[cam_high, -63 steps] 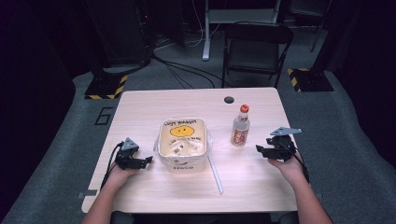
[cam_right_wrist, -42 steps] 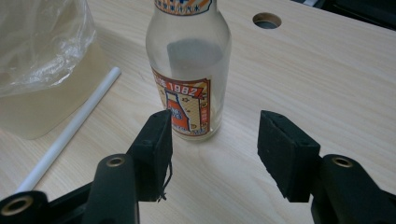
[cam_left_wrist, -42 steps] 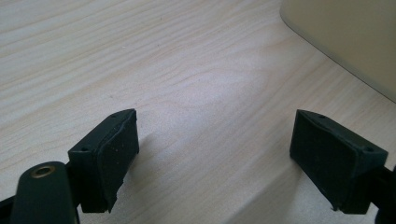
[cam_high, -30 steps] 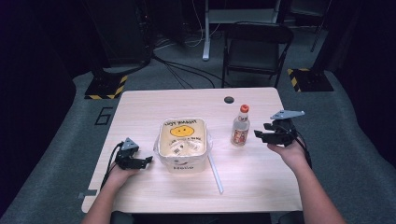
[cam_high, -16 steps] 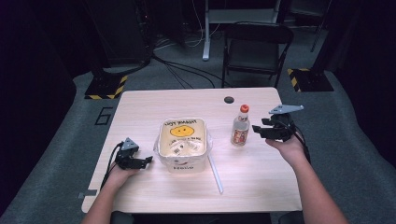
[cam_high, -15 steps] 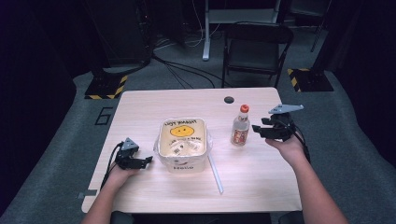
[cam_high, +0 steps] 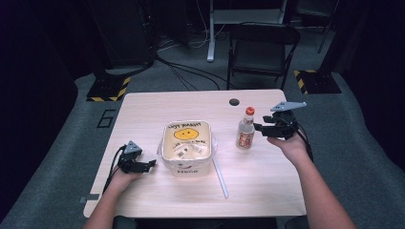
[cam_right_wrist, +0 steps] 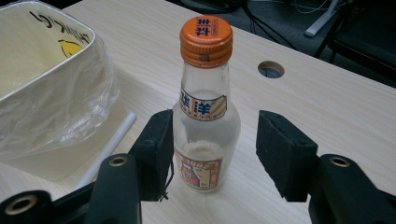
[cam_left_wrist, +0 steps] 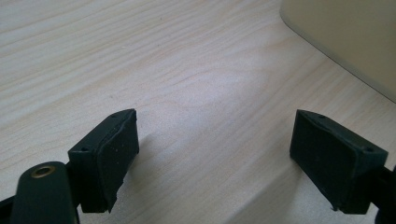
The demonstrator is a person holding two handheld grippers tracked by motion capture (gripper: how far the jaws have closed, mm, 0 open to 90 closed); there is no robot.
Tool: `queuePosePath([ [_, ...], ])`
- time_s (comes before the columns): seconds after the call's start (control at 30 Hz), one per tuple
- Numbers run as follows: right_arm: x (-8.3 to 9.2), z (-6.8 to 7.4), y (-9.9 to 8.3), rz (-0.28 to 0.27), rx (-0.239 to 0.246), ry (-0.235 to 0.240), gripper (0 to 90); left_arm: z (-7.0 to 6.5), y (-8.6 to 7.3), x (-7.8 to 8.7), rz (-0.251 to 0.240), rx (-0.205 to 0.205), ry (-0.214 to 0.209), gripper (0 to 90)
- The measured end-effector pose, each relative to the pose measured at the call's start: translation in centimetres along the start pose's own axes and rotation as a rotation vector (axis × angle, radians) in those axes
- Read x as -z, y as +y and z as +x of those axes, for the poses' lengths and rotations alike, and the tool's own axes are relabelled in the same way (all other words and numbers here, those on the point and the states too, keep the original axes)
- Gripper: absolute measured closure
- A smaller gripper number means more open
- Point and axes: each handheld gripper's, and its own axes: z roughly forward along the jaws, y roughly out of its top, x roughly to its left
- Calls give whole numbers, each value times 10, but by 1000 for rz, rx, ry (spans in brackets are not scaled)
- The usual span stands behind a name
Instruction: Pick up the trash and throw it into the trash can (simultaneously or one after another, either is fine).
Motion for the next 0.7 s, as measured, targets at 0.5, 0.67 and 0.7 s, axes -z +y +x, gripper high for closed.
queuePosePath([
  [0.5,-10,0,12,-20,-14,2,453,0,0,0,1,-2,-1,154],
  [0.67,-13,0,16,-21,-10,6,464,0,0,0,1,-3,0,154],
  [0.7,-14,1,17,-21,-11,5,464,0,0,0,1,-4,-1,154],
])
